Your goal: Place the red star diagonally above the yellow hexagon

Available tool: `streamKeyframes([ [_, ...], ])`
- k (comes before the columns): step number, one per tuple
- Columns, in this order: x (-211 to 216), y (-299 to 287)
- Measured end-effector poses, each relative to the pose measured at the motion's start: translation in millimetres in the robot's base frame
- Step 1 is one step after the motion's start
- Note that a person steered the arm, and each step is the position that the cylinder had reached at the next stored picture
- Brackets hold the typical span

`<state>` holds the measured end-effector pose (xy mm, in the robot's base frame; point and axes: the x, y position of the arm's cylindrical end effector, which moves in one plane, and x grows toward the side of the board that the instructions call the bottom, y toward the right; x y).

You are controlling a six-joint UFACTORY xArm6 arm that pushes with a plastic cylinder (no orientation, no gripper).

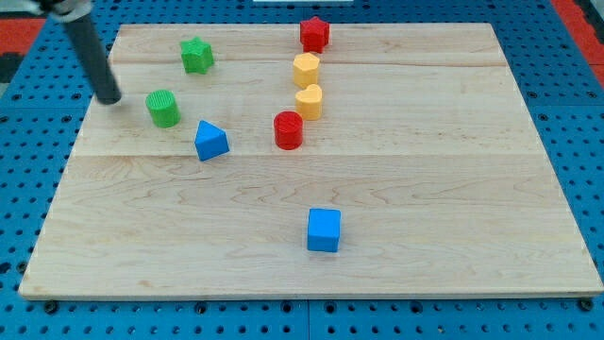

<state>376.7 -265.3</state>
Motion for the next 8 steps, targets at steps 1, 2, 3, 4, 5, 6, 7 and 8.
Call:
streamKeyframes([
  [1,35.9,32.6],
  [2,19.3,93.9],
  [3,-6.5,91.6],
  [4,-17.1,151.8],
  [5,-70.0,175.1],
  [6,-141.0,204.1],
  [7,-183.2,230.0],
  [8,-182.8,256.2],
])
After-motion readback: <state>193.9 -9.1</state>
